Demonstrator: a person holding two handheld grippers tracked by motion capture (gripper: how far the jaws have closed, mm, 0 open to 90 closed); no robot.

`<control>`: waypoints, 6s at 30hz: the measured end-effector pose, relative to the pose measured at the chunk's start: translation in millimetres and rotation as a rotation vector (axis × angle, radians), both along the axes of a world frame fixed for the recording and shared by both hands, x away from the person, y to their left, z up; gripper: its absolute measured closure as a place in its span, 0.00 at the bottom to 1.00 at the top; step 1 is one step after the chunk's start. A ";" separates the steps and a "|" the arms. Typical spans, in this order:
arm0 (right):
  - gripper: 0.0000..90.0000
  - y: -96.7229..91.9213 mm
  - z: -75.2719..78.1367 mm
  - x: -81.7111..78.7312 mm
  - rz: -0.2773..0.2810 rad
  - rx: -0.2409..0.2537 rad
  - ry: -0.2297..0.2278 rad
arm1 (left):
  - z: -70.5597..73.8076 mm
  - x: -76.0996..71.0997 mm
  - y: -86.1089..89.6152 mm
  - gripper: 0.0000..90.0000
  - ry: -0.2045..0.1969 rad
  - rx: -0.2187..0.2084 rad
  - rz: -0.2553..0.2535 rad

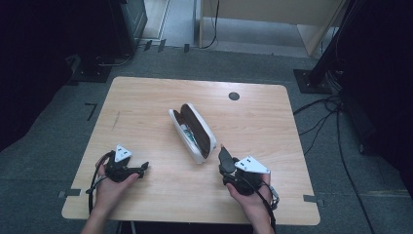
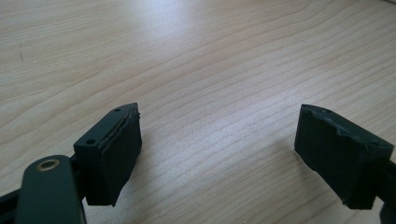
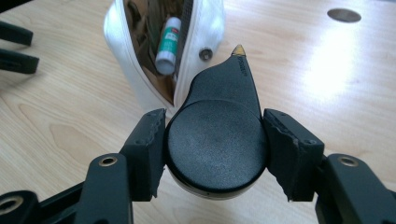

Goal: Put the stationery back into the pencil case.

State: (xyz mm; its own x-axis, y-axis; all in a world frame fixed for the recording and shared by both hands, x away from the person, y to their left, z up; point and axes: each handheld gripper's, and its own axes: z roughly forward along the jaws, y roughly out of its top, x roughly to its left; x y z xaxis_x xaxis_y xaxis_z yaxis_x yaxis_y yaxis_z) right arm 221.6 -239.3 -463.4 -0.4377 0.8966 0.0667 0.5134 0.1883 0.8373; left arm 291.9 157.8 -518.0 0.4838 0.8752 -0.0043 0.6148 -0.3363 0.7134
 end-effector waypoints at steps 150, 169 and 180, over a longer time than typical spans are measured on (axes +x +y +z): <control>0.54 49.6 31.2 59.5 0.257 -0.067 0.020 | 0.0 0.3 -0.6 0.17 -0.001 0.013 0.003; 0.94 51.4 3.8 51.5 0.225 -0.058 0.058 | 0.0 0.3 -0.6 0.17 -0.001 0.014 0.003; 0.94 69.5 -8.3 68.4 0.205 -0.084 0.079 | 0.0 0.4 -0.6 0.17 -0.001 0.013 0.002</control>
